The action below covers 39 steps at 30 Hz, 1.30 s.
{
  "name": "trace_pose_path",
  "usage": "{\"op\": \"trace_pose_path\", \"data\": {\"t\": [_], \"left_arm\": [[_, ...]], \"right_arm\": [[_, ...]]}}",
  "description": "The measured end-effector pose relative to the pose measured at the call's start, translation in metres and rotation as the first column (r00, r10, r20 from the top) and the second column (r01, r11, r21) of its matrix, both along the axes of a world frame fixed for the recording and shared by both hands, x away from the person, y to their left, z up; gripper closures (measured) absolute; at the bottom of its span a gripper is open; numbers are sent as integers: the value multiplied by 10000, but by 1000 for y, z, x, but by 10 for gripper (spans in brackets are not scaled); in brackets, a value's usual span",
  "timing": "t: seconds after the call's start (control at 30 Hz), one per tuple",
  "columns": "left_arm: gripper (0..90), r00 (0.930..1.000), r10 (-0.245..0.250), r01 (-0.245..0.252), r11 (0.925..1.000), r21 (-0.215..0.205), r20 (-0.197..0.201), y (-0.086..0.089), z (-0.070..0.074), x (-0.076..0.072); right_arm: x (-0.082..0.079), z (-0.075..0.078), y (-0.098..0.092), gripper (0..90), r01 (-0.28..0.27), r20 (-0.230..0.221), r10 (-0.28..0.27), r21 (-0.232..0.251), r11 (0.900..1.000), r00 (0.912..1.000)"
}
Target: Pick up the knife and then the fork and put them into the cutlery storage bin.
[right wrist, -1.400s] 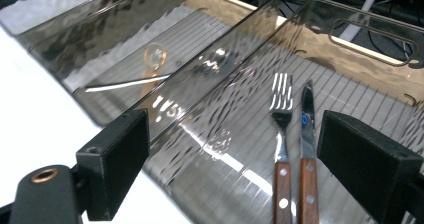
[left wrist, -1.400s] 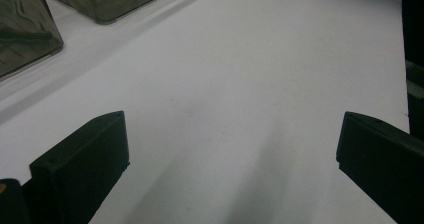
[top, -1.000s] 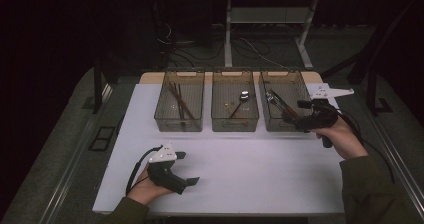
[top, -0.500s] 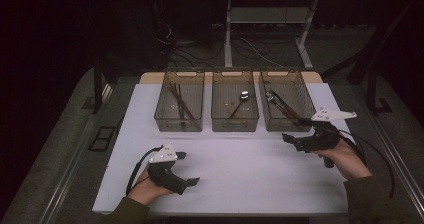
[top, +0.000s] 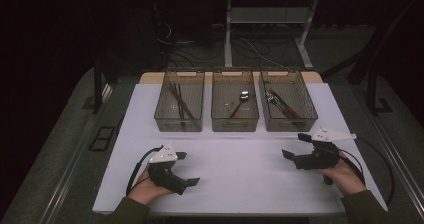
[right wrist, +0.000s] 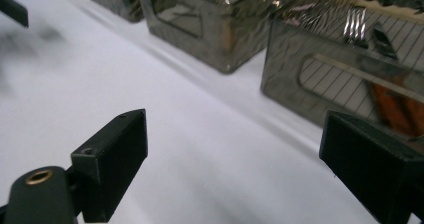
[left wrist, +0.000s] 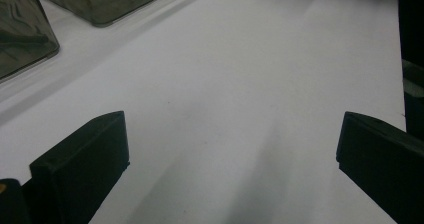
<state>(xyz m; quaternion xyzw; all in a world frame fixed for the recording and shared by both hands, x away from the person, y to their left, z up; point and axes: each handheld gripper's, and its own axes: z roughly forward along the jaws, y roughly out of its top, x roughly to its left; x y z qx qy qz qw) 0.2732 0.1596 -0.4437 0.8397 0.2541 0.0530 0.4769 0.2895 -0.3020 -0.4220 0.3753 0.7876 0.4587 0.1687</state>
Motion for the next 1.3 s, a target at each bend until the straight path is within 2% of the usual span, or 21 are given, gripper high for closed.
{"op": "trace_pose_path", "data": {"t": [0.23,0.47,0.63,0.73,1.0,1.3], "left_arm": [[0,10000,13,-13,10000,-3,12,0,0,0],[0,10000,31,-31,10000,30,-5,1,0,1],[0,10000,50,-50,10000,60,-10,0,-1,0],[0,10000,46,-47,10000,87,24,0,-1,0],[0,10000,34,-35,9999,142,62,0,0,0],[0,10000,11,-13,9998,188,95,0,0,0]], "right_arm": [[-13,-12,4,114,-51,-190,51,-24,10000,9998],[-23,-20,3,114,-208,-181,209,40,9998,9996],[-29,-26,1,114,-216,-203,214,-98,9997,9996],[-32,-30,2,114,-303,-370,297,-159,9994,9989],[-34,-31,5,114,-451,-389,443,-183,9988,9983],[-33,-29,3,114,-387,-353,387,10,9993,9986]]}}
